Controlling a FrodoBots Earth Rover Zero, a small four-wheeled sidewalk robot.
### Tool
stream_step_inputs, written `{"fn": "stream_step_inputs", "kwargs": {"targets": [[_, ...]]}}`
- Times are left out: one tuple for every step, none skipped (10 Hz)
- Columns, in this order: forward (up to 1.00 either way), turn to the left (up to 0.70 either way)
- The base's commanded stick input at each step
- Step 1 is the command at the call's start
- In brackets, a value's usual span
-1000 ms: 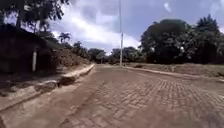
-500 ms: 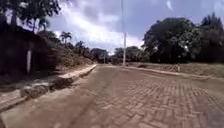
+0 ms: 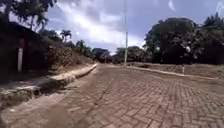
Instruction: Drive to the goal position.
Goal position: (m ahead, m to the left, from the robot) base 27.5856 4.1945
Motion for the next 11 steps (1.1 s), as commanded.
{"fn": "stream_step_inputs", "kwargs": {"targets": [[1.00, 0.00], [1.00, 0.00], [1.00, 0.00], [1.00, 0.00], [1.00, 0.00], [1.00, 0.00], [1.00, 0.00], [1.00, 0.00], [1.00, 0.00], [1.00, 0.00], [1.00, 0.00]]}}
